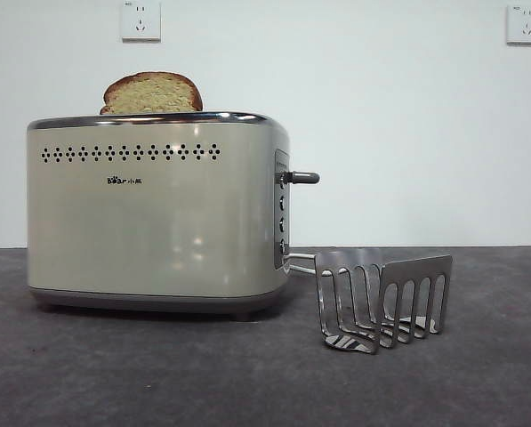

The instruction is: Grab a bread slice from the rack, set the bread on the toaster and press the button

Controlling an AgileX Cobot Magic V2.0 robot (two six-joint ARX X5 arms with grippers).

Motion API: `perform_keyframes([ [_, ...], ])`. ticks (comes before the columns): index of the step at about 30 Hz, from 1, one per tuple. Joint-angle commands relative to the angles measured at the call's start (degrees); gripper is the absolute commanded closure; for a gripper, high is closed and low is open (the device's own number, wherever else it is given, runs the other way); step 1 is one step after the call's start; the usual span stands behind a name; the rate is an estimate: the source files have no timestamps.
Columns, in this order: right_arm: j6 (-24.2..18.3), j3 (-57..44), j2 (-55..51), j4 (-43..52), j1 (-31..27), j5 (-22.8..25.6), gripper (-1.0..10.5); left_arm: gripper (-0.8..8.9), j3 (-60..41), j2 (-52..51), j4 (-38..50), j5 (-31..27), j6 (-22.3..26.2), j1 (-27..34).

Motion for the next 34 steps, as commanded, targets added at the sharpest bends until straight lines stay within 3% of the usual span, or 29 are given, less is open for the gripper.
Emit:
perform_keyframes([
  [1,-0.22,-0.5,0.11,0.28,0.0,0.04,9.5,8.17,-0.59,-0.15,0.02,1.75,0.46,0.11],
  [25,-0.2,-0.5,0.04,0.52,0.17,-0.26,9.5,8.16,-0.57,0.83,0.24,2.1,0.5,0.11],
  [34,-0.22,-0.55,-8.74,0.7,-0.76,-0.59,9.5,8.17,-0.57,1.79,0.22,2.1,0.5,0.11],
])
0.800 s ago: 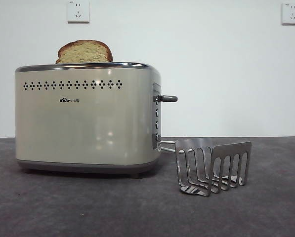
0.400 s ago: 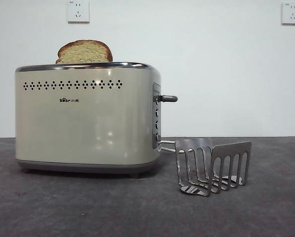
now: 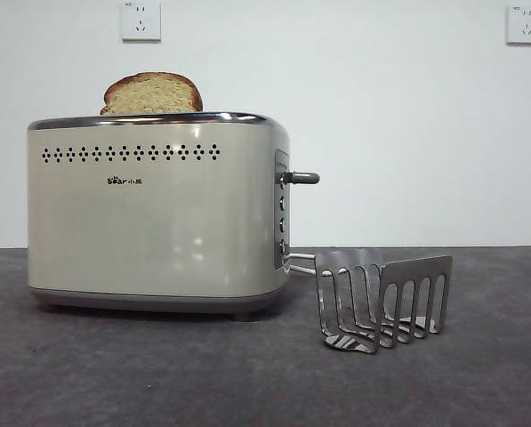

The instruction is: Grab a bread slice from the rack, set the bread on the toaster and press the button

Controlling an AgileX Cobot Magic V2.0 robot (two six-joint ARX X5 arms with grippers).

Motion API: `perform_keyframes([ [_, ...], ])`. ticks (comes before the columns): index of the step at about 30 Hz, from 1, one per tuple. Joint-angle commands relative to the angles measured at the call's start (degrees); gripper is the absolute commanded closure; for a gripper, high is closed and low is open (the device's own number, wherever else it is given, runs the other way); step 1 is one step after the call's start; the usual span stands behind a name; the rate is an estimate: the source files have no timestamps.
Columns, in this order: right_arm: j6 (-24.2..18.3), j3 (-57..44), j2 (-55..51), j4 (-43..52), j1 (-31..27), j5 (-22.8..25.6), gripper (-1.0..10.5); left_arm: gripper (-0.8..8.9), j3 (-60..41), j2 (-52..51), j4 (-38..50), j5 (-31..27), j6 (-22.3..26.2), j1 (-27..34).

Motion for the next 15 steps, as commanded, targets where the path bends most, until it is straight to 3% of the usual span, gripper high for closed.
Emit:
perform_keyframes([
  [1,-0.2,-0.55,-4.02,0.33,-0.09,0.0,9.5,8.17,-0.57,0.22,0.24,0.39,0.5,0.11],
  [5,-0.61,-1.03,-10.93,0.31,-0.11,1.03,9.5,8.17,-0.57,0.7,0.24,0.39,0.5,0.13],
  [8,-1.73,-4.2,-16.22,2.97,-0.13,4.7,9.5,8.17,-0.57,1.11,0.24,0.39,0.5,0.13],
  [12,-1.73,-17.97,-26.43,22.62,-0.63,3.8,9.5,8.17,-0.57,1.46,0.22,0.39,0.5,0.13],
  [15,-1.73,-33.86,-35.76,42.38,-2.6,-5.16,9.5,8.17,-0.57,1.64,0.22,0.39,0.5,0.13],
])
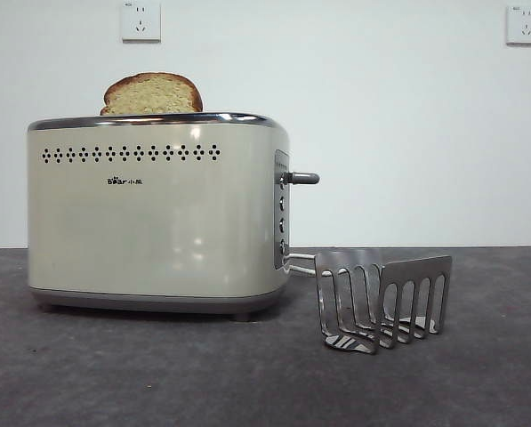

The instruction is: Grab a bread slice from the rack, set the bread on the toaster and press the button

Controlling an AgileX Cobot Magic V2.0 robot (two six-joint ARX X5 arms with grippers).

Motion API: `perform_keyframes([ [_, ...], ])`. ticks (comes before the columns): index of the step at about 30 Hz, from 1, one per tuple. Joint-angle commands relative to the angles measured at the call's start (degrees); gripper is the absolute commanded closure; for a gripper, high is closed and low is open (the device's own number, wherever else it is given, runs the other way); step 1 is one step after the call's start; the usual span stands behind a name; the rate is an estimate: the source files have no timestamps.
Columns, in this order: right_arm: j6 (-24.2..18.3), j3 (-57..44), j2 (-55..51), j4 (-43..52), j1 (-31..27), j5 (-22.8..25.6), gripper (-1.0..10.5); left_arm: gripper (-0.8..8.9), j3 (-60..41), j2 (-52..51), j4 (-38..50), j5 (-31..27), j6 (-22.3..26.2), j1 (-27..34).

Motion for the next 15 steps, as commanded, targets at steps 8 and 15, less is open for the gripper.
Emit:
perform_keyframes([
  [8,-0.28,-44.0,-24.22,42.34,-9.29,-27.91,9.5,8.17,-0.57,0.17,0.22,0.33,0.5,0.13],
  [15,-0.83,-50.64,-27.58,37.18,-15.54,-27.52,9.5,8.17,-0.55,0.2,0.31,0.33,0.5,0.13],
])
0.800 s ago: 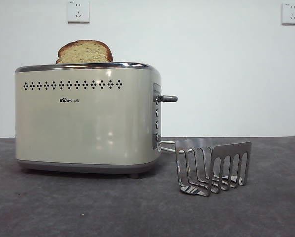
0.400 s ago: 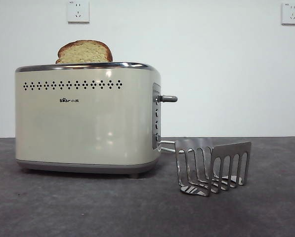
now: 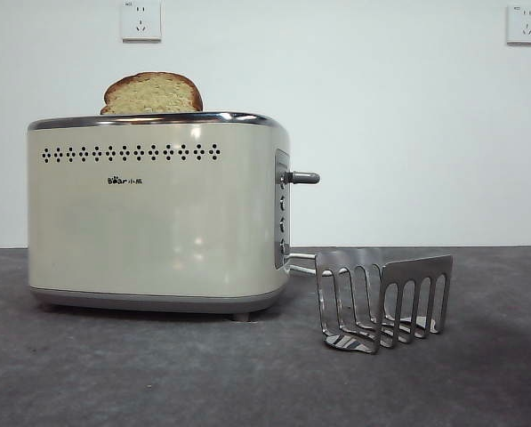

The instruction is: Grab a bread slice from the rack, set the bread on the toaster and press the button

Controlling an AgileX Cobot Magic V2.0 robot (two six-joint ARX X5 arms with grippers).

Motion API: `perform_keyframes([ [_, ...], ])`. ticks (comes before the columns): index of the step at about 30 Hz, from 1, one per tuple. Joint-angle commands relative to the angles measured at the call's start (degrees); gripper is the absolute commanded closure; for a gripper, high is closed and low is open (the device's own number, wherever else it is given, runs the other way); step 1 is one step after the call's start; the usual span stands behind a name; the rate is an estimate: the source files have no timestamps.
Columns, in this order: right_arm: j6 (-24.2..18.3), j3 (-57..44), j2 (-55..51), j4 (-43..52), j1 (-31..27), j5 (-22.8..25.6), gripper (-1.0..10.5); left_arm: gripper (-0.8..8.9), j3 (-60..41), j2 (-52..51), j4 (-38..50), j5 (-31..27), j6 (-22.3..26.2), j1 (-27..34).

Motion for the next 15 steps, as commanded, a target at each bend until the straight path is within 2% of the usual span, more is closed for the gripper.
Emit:
perform_keyframes([
  [1,-0.72,-0.13,-0.22,-2.54,-1.75,0.72,9.5,8.17,-0.55,0.04,0.39,0.31,0.5,0.13],
  [4,-1.84,-0.13,-0.22,-6.62,-3.63,0.81,9.5,8.17,-0.55,0.15,0.26,0.31,0.5,0.13],
  [9,-4.33,-0.11,-0.22,-6.45,-4.59,1.33,9.5,8.16,-0.55,0.15,0.24,0.31,0.5,0.13],
  [15,-4.46,-0.11,-0.22,-6.45,-4.39,1.38,9.5,8.17,-0.55,0.15,0.26,0.31,0.5,0.13],
])
